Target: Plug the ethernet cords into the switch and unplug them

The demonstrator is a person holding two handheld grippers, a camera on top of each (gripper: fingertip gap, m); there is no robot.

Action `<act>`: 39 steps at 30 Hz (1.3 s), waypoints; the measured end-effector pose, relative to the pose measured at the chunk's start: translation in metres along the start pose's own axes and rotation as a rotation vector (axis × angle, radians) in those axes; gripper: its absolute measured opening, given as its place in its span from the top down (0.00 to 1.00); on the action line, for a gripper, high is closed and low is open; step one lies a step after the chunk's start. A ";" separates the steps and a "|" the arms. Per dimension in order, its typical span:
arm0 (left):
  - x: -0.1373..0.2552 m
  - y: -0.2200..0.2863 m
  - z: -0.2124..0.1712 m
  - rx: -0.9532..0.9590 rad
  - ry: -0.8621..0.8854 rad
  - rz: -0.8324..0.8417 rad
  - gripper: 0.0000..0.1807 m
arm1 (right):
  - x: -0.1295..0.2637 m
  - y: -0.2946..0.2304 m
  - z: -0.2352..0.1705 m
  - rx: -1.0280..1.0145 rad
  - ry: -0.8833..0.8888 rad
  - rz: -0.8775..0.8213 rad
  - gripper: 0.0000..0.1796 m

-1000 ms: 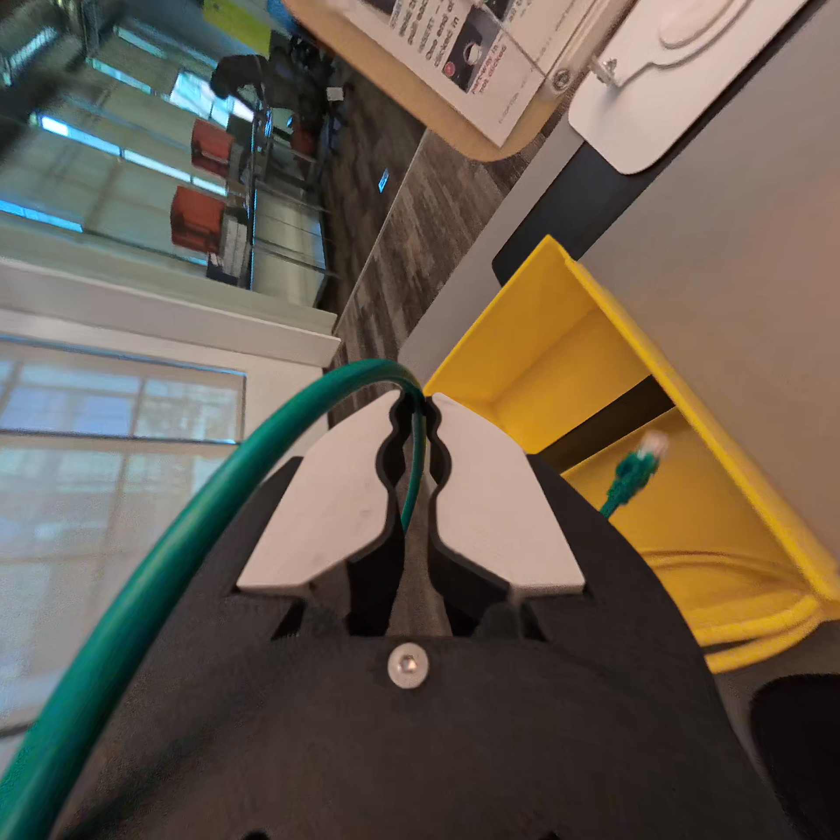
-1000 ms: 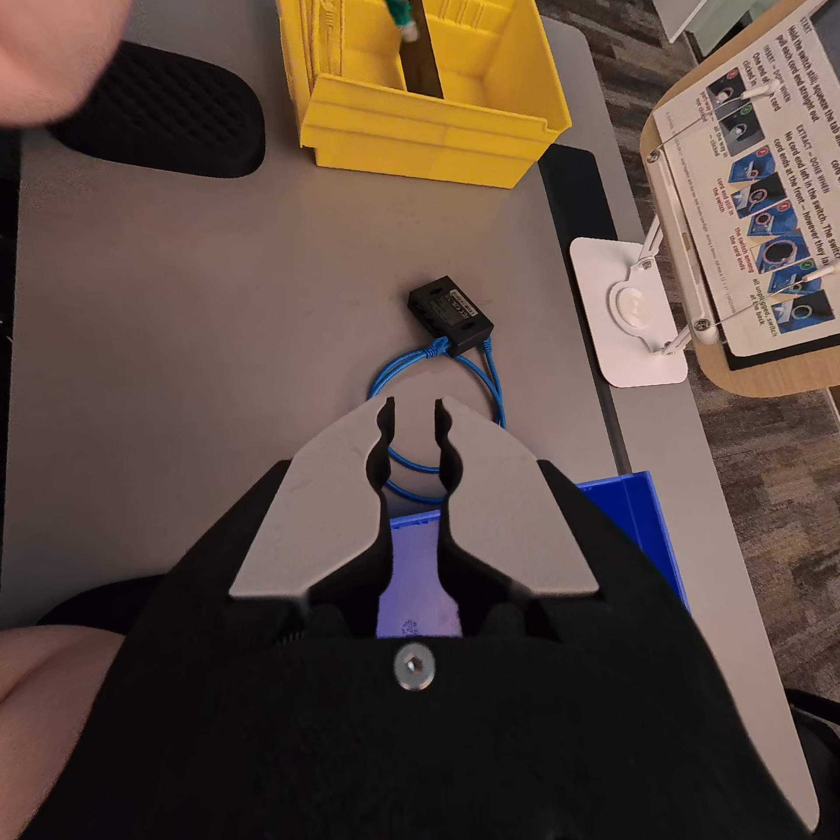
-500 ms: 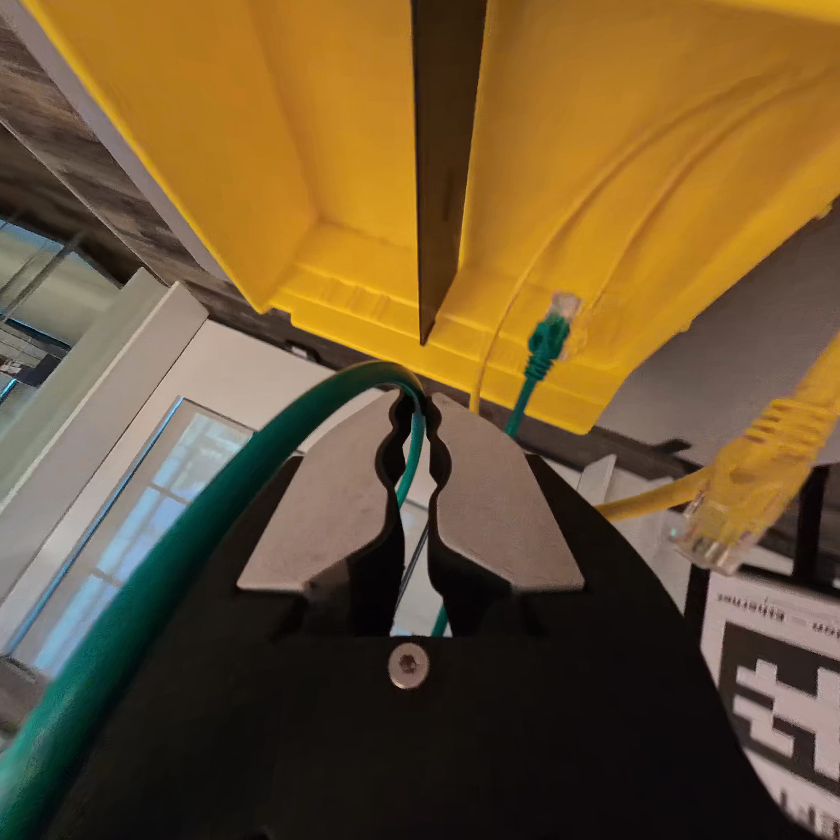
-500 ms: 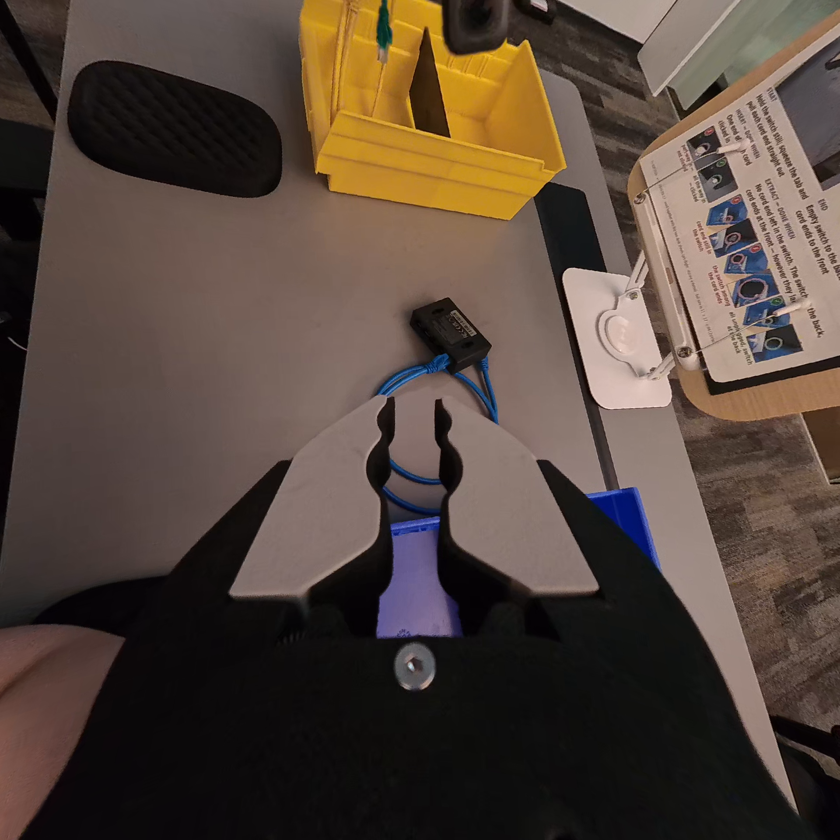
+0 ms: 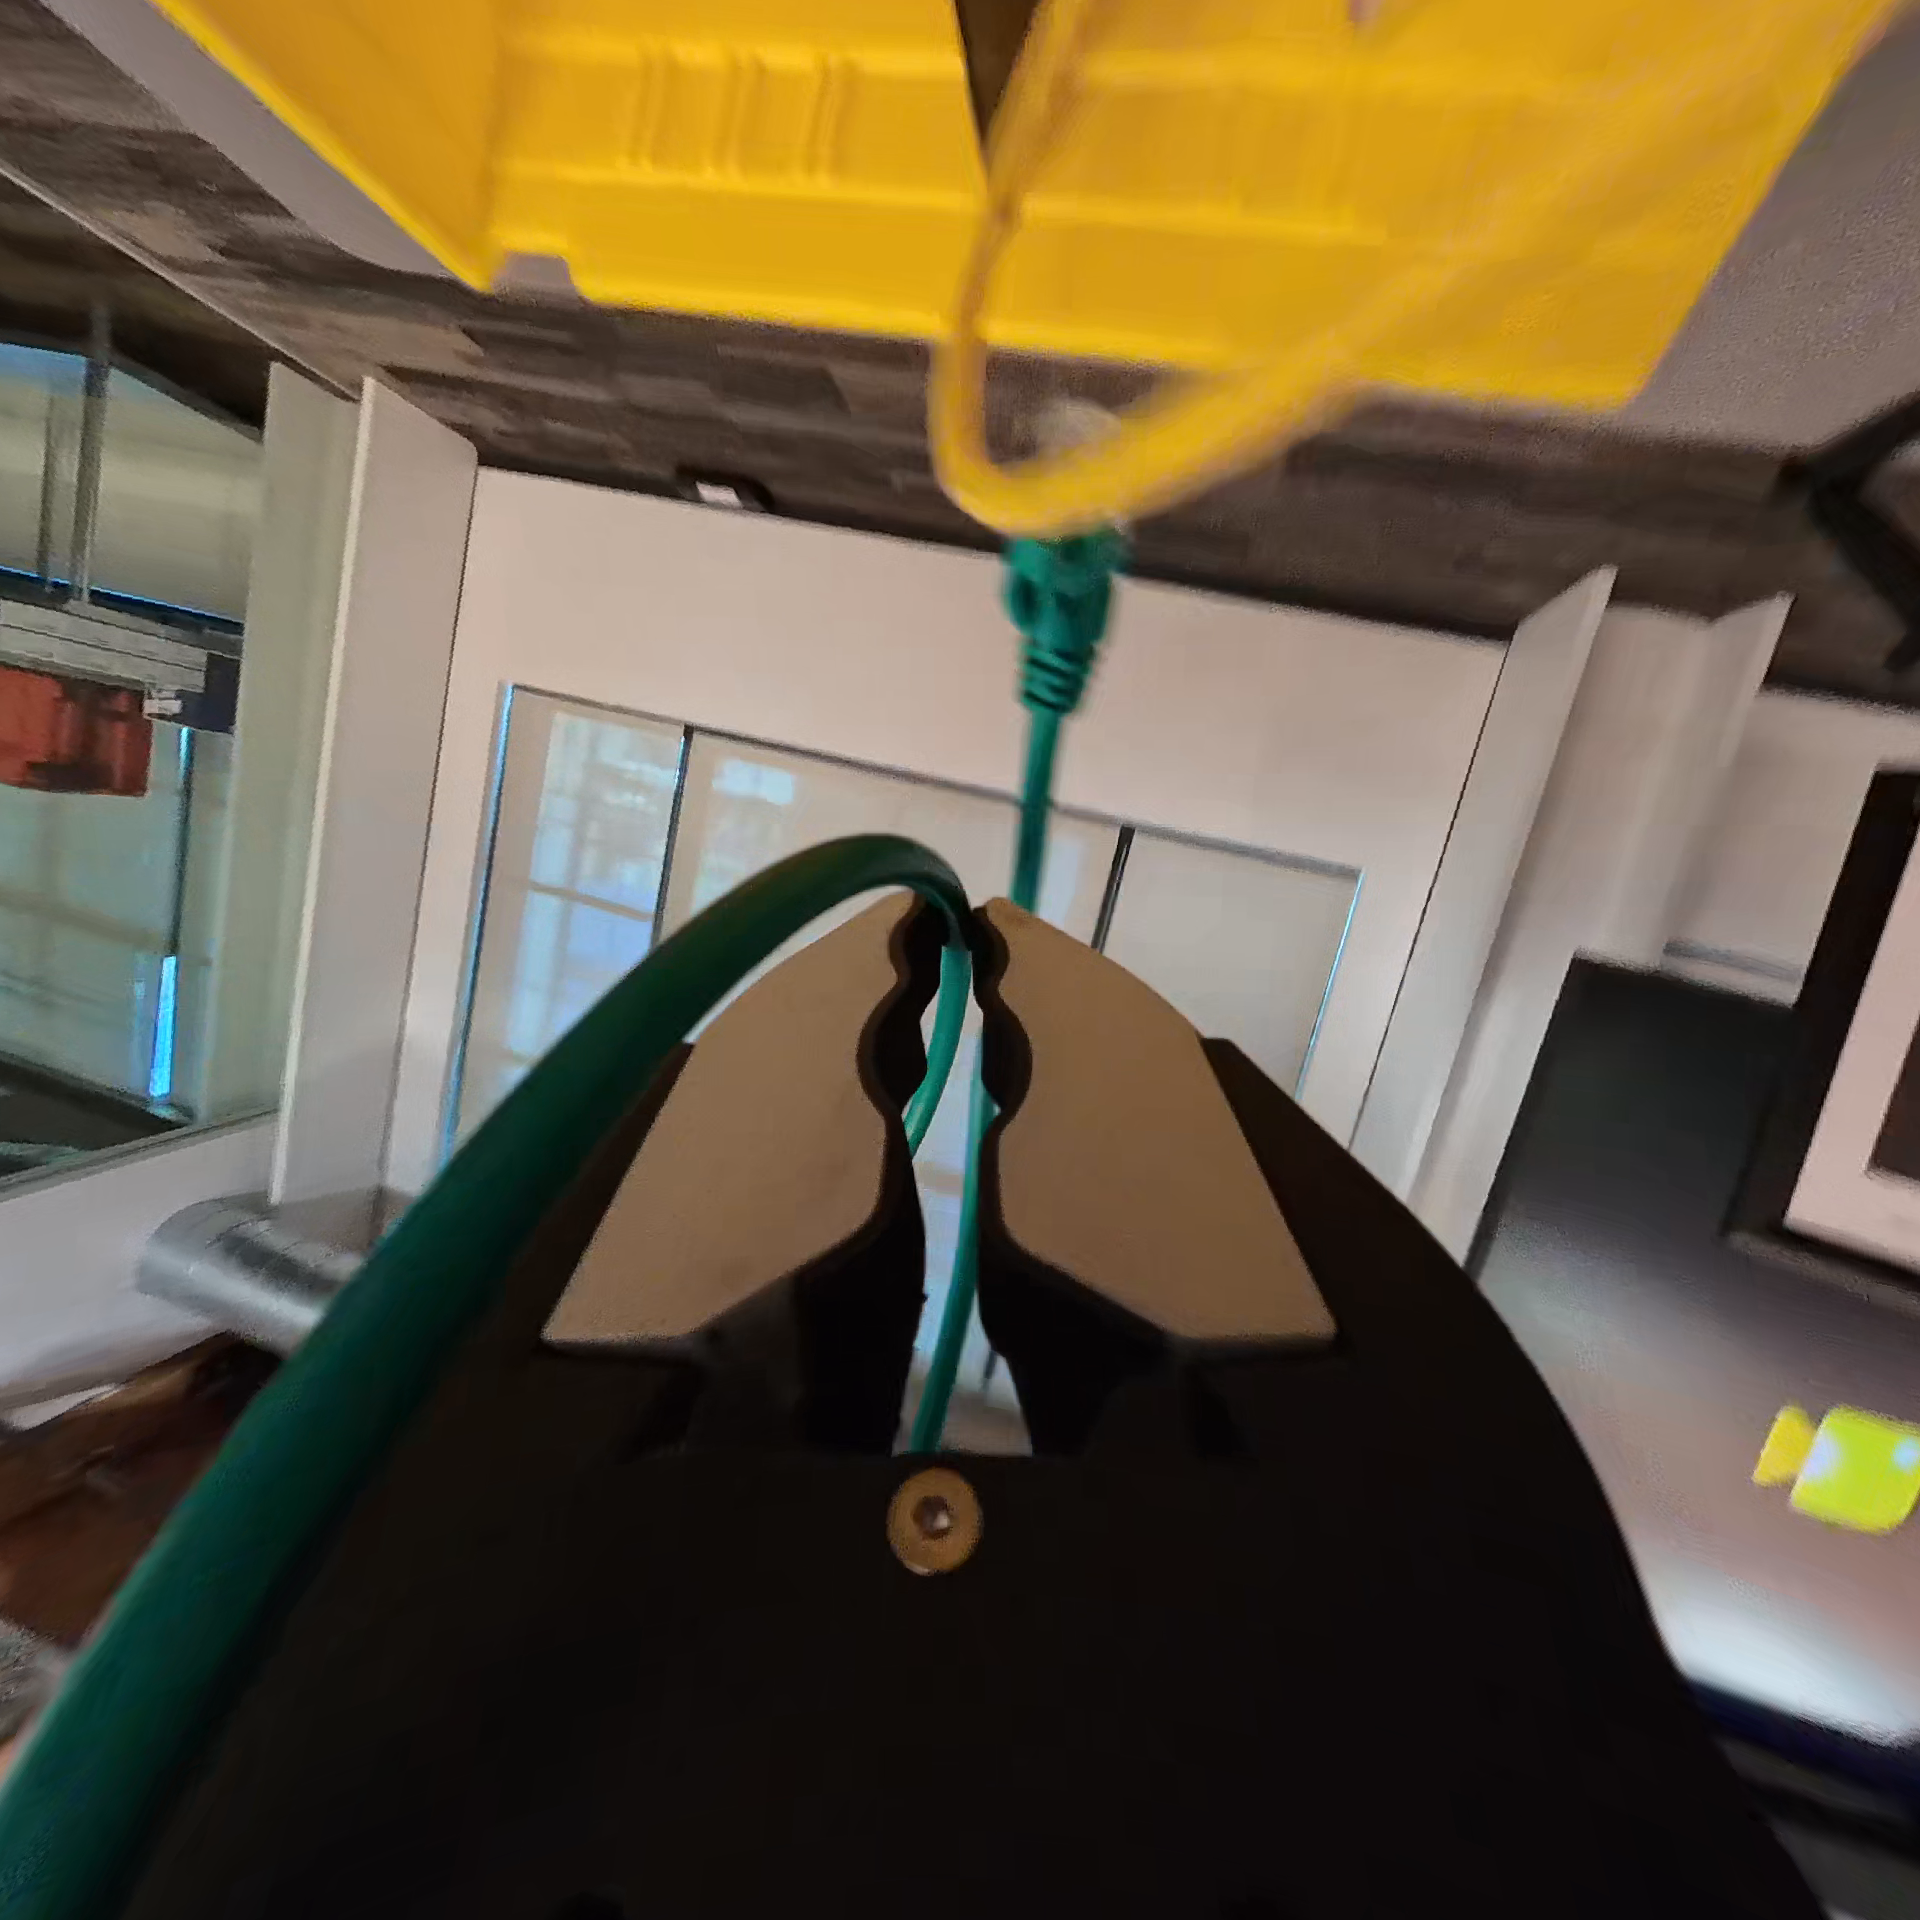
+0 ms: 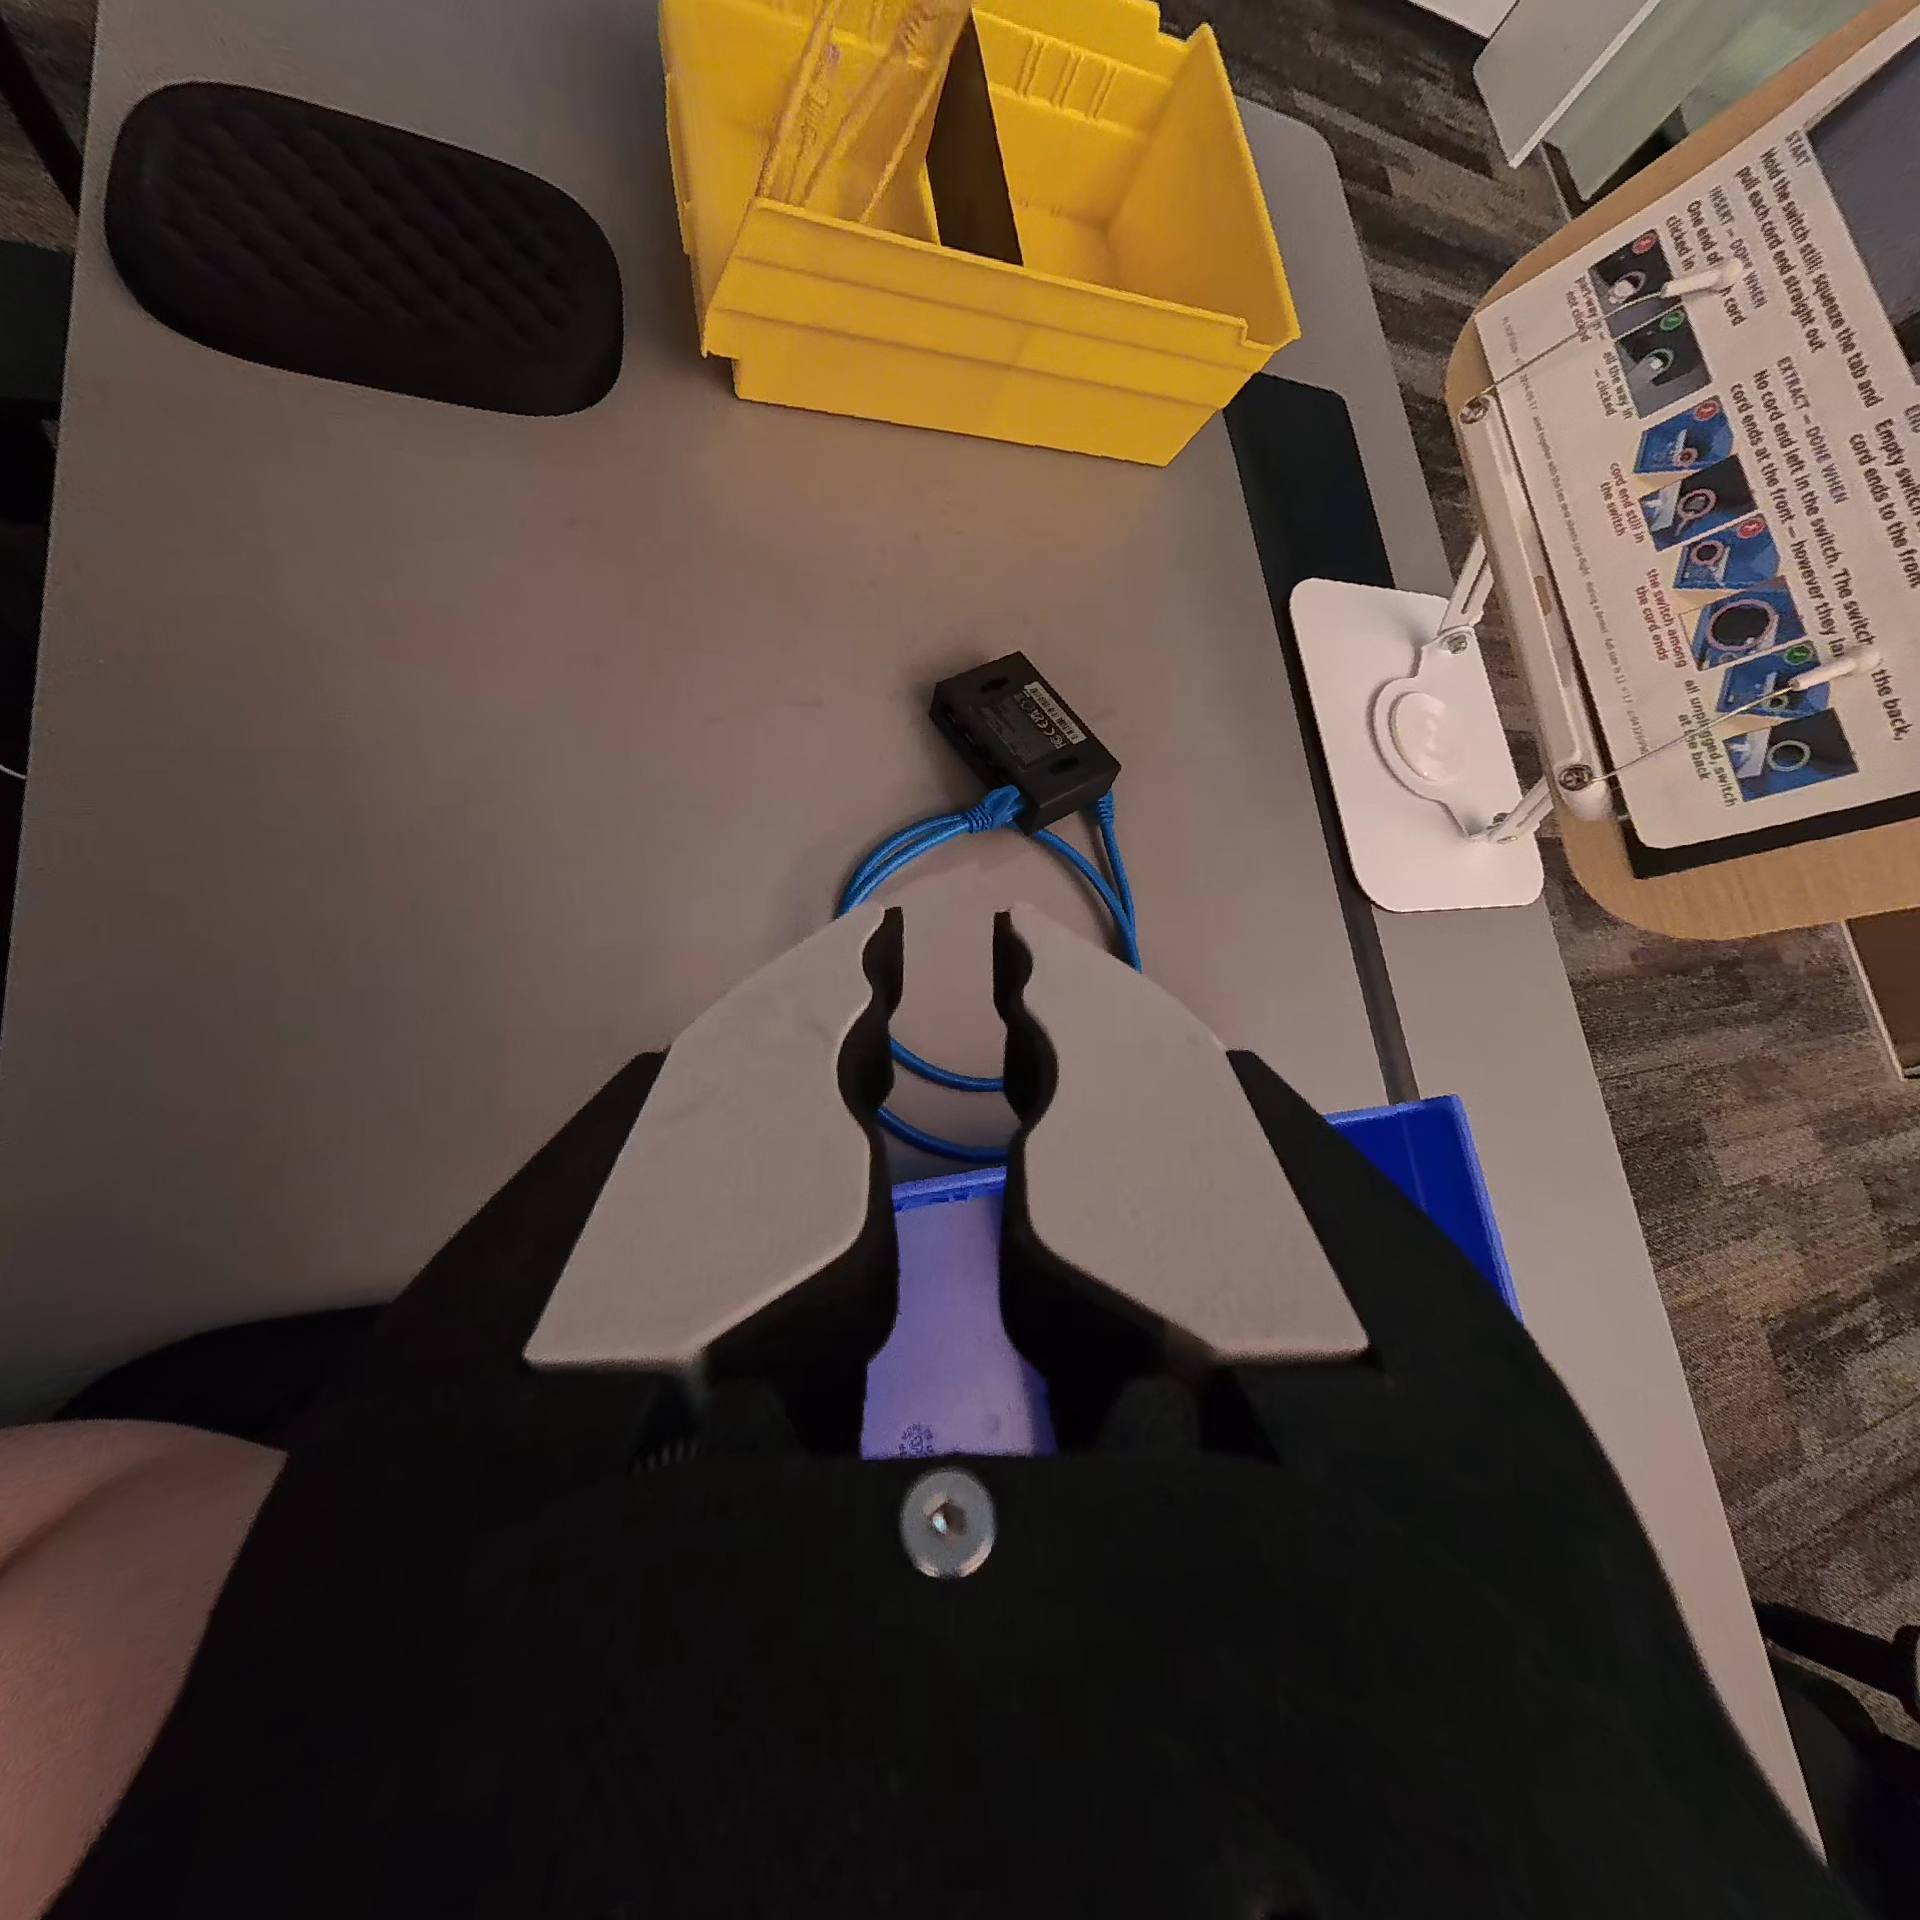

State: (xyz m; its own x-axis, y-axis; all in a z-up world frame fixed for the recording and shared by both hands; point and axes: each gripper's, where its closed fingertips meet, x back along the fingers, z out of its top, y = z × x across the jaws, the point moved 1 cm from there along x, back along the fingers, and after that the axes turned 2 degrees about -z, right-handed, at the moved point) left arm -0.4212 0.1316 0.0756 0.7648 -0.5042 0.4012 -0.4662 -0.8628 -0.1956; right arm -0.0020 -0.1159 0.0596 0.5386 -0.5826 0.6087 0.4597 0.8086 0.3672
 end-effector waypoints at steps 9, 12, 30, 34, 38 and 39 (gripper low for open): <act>0.032 -0.002 -0.005 0.169 0.181 -0.037 0.98 | 0.004 0.002 0.002 0.004 0.031 -0.004 0.91; 0.101 -0.024 0.010 0.307 0.568 -0.002 0.98 | -0.002 0.003 0.005 0.011 0.047 0.009 0.91; 0.411 -0.007 0.006 -0.014 1.880 0.254 0.98 | 0.012 0.022 0.145 0.075 1.082 -0.260 0.78; 0.425 0.001 0.009 -0.084 1.907 0.266 0.98 | 0.014 0.004 0.138 0.298 1.048 -0.284 0.79; 0.438 0.011 0.005 -0.142 1.923 0.263 0.98 | 0.024 0.004 0.130 0.365 1.077 -0.298 0.77; 0.441 0.015 0.004 -0.164 1.935 0.255 0.98 | 0.025 0.006 0.128 0.370 1.072 -0.309 0.77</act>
State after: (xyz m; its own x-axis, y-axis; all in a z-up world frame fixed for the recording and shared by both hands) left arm -0.0889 -0.1041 0.2462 -0.6983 0.2151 0.6827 -0.5859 -0.7196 -0.3726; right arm -0.0761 -0.1150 0.1670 0.8400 -0.3868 -0.3805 0.5370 0.4928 0.6847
